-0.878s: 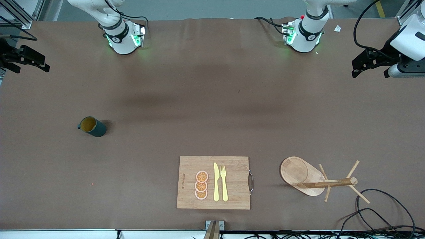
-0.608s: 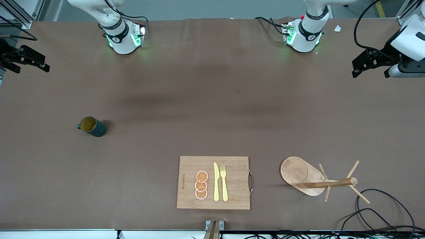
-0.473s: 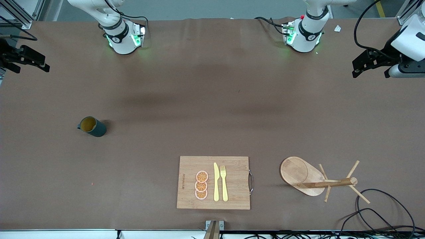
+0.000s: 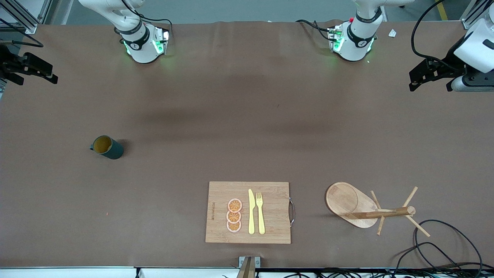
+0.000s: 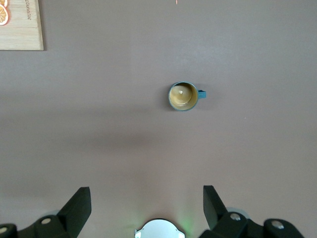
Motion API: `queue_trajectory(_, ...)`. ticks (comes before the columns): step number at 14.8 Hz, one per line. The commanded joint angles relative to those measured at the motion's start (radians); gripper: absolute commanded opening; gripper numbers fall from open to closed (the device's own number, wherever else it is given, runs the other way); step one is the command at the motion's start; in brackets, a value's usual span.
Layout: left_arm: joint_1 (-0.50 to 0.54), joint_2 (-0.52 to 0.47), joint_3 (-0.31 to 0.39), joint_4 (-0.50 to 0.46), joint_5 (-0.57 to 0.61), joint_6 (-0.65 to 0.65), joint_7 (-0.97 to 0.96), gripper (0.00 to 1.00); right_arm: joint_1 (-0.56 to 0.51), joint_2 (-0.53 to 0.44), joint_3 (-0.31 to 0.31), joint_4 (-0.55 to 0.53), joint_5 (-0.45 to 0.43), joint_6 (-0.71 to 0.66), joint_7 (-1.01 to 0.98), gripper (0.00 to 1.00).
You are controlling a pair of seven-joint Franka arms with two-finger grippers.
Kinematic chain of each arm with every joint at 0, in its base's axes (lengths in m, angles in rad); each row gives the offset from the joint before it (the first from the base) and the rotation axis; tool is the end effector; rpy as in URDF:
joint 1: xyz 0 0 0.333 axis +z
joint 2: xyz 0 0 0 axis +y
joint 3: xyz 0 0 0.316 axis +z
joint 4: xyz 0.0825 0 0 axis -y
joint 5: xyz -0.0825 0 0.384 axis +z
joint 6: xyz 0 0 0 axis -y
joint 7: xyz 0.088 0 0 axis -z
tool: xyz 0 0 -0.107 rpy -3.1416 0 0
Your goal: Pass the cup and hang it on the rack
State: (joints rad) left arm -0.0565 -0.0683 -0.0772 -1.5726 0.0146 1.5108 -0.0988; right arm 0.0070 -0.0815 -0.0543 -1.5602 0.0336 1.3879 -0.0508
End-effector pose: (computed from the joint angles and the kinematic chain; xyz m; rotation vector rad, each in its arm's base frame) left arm 0.5225 -0.0702 0.6552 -3.1222 0.0528 -0.0134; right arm 0.5088 -0.0214 0.6576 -3.0964 -0.0131 0.1378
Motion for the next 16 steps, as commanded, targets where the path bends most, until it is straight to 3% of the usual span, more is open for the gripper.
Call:
queue_trajectory(1, 0.012, 0.01, 0.004, 0.022, -0.016, -0.02, 0.013, 1.0, 0.01, 0.041, -0.001, -0.003, 0.002, -0.006, -0.001, 1.0)
queue_trajectory(5, 0.012, 0.018, 0.004, 0.02, -0.015, -0.015, 0.011, 1.0, -0.013, 0.237, -0.007, 0.043, 0.008, -0.012, -0.007, 1.0)
queue_trajectory(7, 0.012, 0.022, 0.004, 0.022, -0.015, -0.009, 0.011, 1.0, -0.042, 0.282, -0.004, 0.063, 0.012, 0.031, -0.096, 1.0)
queue_trajectory(12, 0.007, 0.033, 0.004, 0.022, -0.015, -0.006, -0.009, 1.0, -0.113, 0.334, -0.004, -0.145, 0.015, 0.38, -0.603, 1.0)
queue_trajectory(16, 0.01, 0.036, 0.002, 0.02, -0.016, 0.003, -0.007, 1.0, -0.133, 0.425, -0.002, -0.251, 0.015, 0.606, -0.793, 1.0)
